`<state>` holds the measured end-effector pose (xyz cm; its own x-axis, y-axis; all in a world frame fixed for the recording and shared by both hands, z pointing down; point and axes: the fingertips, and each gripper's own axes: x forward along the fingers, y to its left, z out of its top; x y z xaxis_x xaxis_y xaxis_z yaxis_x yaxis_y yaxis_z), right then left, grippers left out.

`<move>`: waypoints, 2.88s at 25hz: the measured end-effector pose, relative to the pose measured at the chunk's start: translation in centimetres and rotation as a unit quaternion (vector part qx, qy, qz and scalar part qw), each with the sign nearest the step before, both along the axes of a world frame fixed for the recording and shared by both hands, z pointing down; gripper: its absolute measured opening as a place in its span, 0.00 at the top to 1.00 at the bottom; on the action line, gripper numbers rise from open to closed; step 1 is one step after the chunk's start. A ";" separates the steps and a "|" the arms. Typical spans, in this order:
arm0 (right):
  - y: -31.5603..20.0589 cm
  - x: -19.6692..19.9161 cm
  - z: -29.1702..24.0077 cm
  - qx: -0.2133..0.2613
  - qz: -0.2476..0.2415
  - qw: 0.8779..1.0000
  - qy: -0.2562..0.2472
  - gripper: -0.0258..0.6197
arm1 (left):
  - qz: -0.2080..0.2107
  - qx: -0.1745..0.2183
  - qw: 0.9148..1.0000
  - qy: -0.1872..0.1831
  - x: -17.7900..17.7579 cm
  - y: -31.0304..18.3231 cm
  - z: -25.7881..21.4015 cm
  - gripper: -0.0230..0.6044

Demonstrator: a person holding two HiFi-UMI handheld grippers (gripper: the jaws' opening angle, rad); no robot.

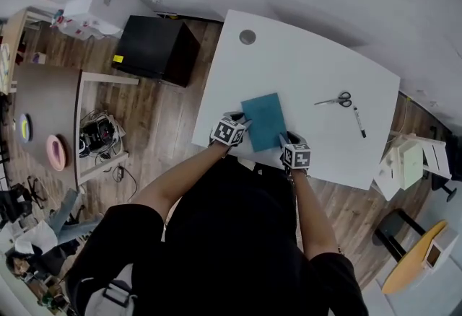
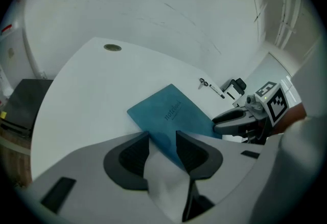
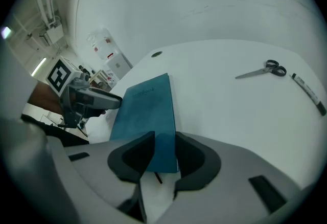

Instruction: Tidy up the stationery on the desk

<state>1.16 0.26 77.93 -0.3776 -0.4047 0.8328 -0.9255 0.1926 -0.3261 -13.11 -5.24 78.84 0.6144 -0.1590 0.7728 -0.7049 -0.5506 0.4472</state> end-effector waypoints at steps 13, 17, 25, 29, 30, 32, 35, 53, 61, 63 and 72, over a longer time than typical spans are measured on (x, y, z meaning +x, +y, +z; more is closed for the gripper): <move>0.3 -8.4 0.5 -0.017 0.037 0.999 -0.015 0.75 | 0.019 0.016 0.998 0.052 -2.8 -7.3 -1.4 0.71; -0.4 -8.1 0.4 -0.013 0.038 0.999 -0.003 0.75 | 0.024 0.005 0.997 0.067 -3.9 -6.9 -1.4 0.71; -3.6 -7.1 0.3 0.002 0.060 0.998 0.011 0.75 | 0.046 -0.020 0.995 0.083 -4.7 -3.5 -1.2 0.71; -4.2 -7.8 0.5 -0.002 0.048 0.999 0.020 0.75 | 0.072 -0.018 0.995 0.070 -4.7 -2.3 -0.9 0.71; -4.4 -8.1 0.4 -0.002 0.047 0.999 0.019 0.75 | 0.071 -0.019 0.995 0.067 -4.9 -2.3 -0.7 0.71; -4.6 -8.8 0.4 -0.004 0.049 0.999 0.018 0.75 | 0.061 -0.018 0.996 0.065 -5.5 -2.6 -0.6 0.71; -5.0 -9.9 0.5 -0.005 0.051 0.999 0.011 0.75 | 0.045 -0.016 0.997 0.066 -6.3 -3.5 -0.6 0.71; -8.0 -16.7 0.3 0.005 0.018 1.000 -0.003 0.75 | -0.011 0.014 0.998 0.059 -13.0 -7.2 -2.2 0.71; -5.4 -15.2 -0.7 0.022 0.030 0.999 0.014 0.75 | -0.085 -0.011 0.992 0.095 -13.0 -5.7 -2.3 0.71; -4.4 -13.9 -1.2 0.026 0.052 0.998 0.009 0.75 | -0.088 0.003 0.991 0.103 -12.1 -4.8 -3.1 0.71; -1.1 -3.9 -4.9 0.092 0.106 0.990 -0.027 0.77 | -0.020 -0.004 0.991 0.130 -2.7 2.0 -3.9 0.92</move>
